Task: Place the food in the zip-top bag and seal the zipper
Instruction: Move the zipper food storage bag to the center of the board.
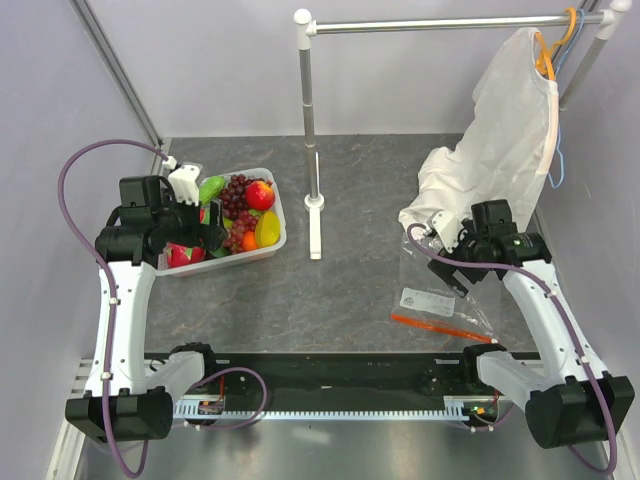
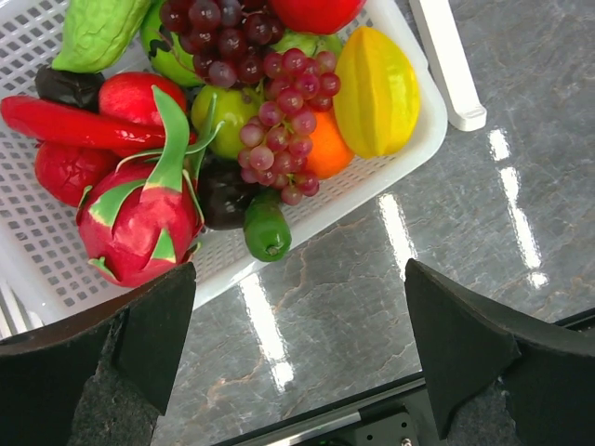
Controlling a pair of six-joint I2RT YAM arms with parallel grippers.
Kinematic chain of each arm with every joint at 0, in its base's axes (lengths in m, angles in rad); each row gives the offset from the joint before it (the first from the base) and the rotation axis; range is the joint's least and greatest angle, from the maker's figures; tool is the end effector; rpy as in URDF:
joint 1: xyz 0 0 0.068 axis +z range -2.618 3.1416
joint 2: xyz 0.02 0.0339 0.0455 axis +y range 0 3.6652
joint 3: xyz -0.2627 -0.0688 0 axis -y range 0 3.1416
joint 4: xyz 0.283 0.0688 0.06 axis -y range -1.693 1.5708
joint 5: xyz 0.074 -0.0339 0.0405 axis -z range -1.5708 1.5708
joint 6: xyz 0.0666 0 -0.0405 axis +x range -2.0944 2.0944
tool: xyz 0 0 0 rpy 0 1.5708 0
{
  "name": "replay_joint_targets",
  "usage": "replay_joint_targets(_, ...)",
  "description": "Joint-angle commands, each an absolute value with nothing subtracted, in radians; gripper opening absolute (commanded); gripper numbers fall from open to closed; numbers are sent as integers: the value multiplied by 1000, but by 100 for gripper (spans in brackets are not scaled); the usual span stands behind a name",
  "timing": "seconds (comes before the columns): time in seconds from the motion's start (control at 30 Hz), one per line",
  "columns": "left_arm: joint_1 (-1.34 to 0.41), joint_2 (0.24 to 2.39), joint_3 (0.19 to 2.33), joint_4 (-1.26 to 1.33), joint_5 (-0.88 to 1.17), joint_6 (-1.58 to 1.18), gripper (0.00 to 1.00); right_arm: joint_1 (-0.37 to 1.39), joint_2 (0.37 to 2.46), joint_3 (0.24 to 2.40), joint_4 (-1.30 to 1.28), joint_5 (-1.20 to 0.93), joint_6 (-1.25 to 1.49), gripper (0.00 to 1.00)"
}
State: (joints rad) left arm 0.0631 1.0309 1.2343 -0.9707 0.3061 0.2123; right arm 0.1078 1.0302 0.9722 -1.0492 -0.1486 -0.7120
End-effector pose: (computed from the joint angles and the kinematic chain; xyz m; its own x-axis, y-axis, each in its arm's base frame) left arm 0.2497 -0.0043 0.3593 -0.6443 0.1606 -0.7477 0.2988 0.9528 -0.0528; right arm 0.2309 0.0349 0.2571 -0.5607 -0.7106 -0.4250 -0.7114 0.6761 -0.1919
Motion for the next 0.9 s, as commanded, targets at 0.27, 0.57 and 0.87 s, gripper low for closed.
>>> replay_joint_targets(0.27,64,1055,1290,-942,411,218,100,334,1224,876,-914,-31,-765,98)
replay_joint_targets(0.57,64,1084,1284,-940,411,224,100,479,1437,850,-773,-5,-744,84)
replay_joint_targets(0.87,64,1112,1279,-923,414,218,100,494,1631,865,-698,15,-739,42)
